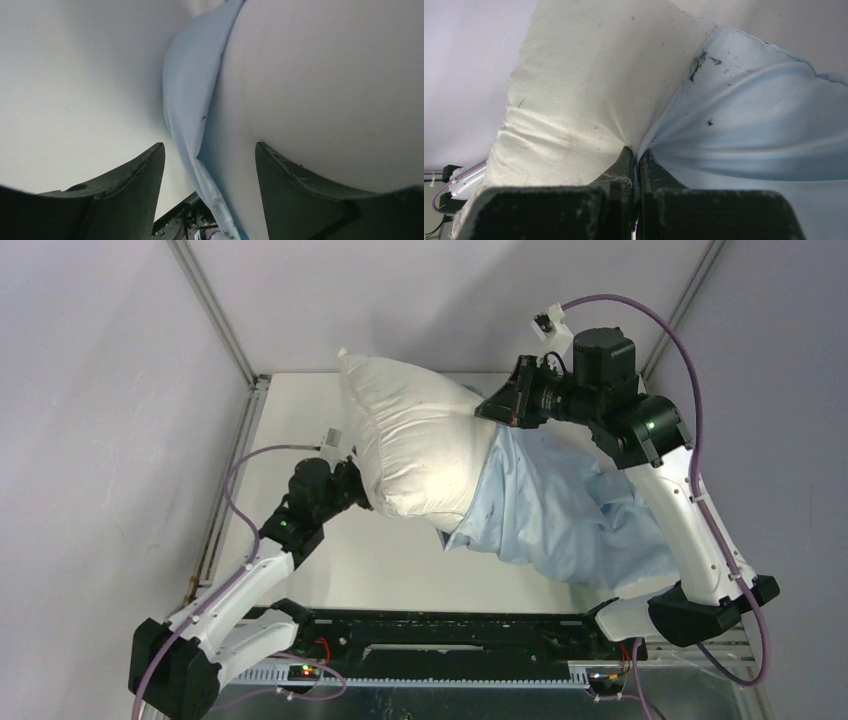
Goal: Put the pillow into the pillowcase
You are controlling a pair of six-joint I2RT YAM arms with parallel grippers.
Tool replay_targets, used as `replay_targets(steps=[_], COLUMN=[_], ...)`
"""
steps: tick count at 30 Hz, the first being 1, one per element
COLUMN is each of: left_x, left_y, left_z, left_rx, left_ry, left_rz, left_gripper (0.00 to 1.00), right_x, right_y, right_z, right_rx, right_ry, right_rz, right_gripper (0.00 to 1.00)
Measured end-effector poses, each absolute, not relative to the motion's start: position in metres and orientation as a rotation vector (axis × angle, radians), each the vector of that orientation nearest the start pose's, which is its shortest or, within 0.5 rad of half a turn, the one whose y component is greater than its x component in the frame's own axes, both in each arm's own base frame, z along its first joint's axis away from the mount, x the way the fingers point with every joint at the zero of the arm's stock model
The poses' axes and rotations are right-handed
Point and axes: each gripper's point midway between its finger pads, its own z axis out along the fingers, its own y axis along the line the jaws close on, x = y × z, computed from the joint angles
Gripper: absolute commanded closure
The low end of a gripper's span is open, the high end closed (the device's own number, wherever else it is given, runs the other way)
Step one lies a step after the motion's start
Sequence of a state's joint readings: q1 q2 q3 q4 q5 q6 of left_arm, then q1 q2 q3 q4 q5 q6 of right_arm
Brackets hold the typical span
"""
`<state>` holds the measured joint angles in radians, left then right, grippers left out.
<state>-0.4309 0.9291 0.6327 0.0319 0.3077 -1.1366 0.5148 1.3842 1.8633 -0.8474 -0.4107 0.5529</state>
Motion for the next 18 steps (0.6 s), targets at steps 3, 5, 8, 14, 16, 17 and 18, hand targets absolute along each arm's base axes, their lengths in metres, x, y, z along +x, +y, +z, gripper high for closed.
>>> replay_targets(steps=[3,5,8,14,16,17,18], left_x=[0.26,0.255,0.252,0.252,0.255,0.257,0.257], left_y=[-0.232,-0.241,-0.254,-0.267,-0.27,-0.271,-0.272], left_z=[0.226,0.214,0.198,0.183,0.18,0.178,0.176], left_rx=[-0.468,-0.466,-0.456,-0.452,-0.463,-0.468,-0.469], left_ry=[2.019,2.058,2.119,2.163,2.166,2.168,2.174], left_rz=[-1.355,-1.365,-1.361,-1.355,-1.359,-1.36,-1.358], left_gripper=[0.34,0.35,0.36,0.55,0.68,0.76,0.81], right_x=[0.27,0.271,0.271,0.271,0.271,0.271,0.271], right_y=[0.257,0.258,0.259,0.26,0.26,0.26,0.26], right_z=[0.425,0.425,0.425,0.425,0.426,0.425,0.425], right_rx=[-0.244,-0.24,-0.237,-0.237,-0.235,-0.235,-0.234], right_ry=[2.056,2.059,2.061,2.059,2.059,2.06,2.06], right_rz=[1.099,1.106,1.112,1.118,1.12,1.119,1.118], right_gripper=[1.0,1.0,1.0,1.0,1.0,1.0,1.0])
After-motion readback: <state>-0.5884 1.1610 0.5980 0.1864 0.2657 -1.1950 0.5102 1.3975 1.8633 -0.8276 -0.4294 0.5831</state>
